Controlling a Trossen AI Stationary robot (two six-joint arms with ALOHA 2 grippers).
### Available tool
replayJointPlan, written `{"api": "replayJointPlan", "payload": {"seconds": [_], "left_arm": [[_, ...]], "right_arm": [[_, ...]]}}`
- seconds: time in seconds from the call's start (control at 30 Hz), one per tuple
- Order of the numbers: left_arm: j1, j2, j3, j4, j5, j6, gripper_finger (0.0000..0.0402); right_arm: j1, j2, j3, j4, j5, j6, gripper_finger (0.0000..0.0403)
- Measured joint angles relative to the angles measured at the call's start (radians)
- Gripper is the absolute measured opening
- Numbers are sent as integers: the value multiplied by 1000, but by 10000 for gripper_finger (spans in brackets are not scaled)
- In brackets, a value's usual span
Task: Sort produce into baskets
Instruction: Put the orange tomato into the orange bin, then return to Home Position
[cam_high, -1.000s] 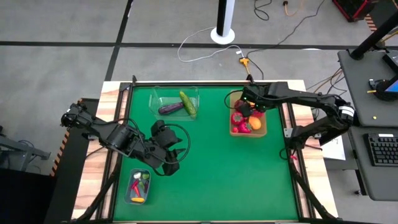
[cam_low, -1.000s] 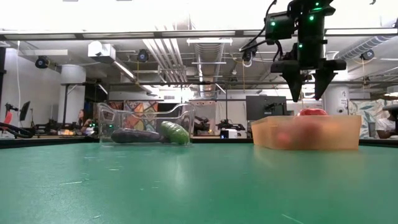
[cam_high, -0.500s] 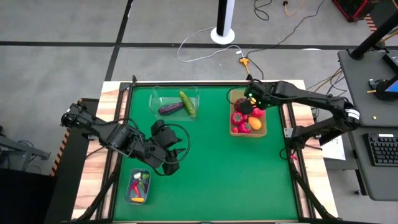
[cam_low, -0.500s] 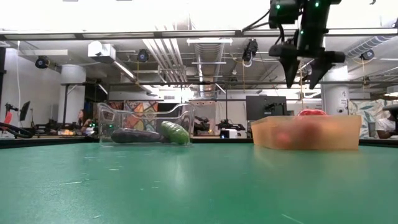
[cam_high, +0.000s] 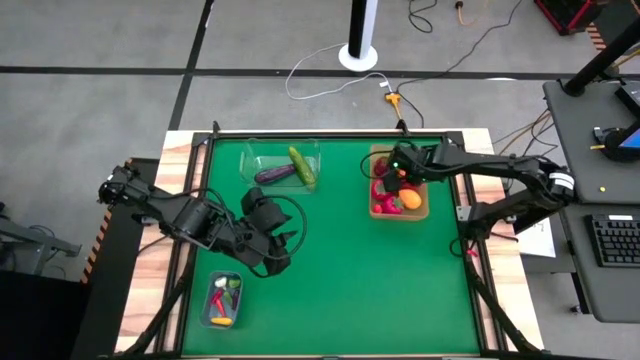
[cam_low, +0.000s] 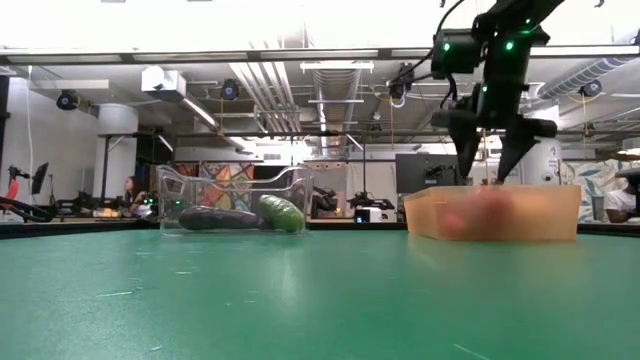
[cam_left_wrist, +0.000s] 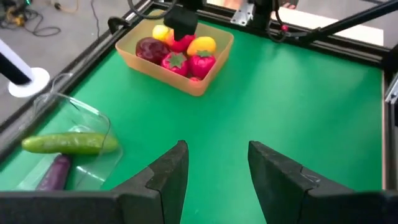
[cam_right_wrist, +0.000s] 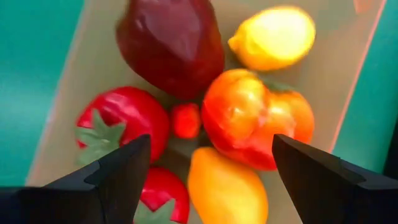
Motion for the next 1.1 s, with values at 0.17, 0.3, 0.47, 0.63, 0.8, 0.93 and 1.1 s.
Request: {"api": "replayJointPlan", "payload": {"seconds": [0.17, 0.3, 0.47, 0.63, 0.8, 0.93, 1.1], "left_arm": [[0, -8, 4, 19, -37, 97, 150], [1, -52, 8, 59, -54, 240, 137], [2, -187, -138, 193, -89, 335, 93], [2, -379, -441, 500, -122, 374, 47], [2, -485, -658, 762, -119, 302, 30], [3, -503, -780, 935, -114, 245, 29], [62, -510, -898, 1198, -41, 406, 29]], "right_arm": [[29, -85, 51, 59, 3, -114, 325], [104, -183, 69, 201, 4, -234, 325], [229, -300, 35, 392, 73, -413, 325], [313, -376, -4, 438, 83, -532, 325], [323, -405, -5, 443, 80, -488, 324], [327, -403, -11, 522, 57, -408, 323], [332, -414, -74, 547, -113, -700, 325]]}}
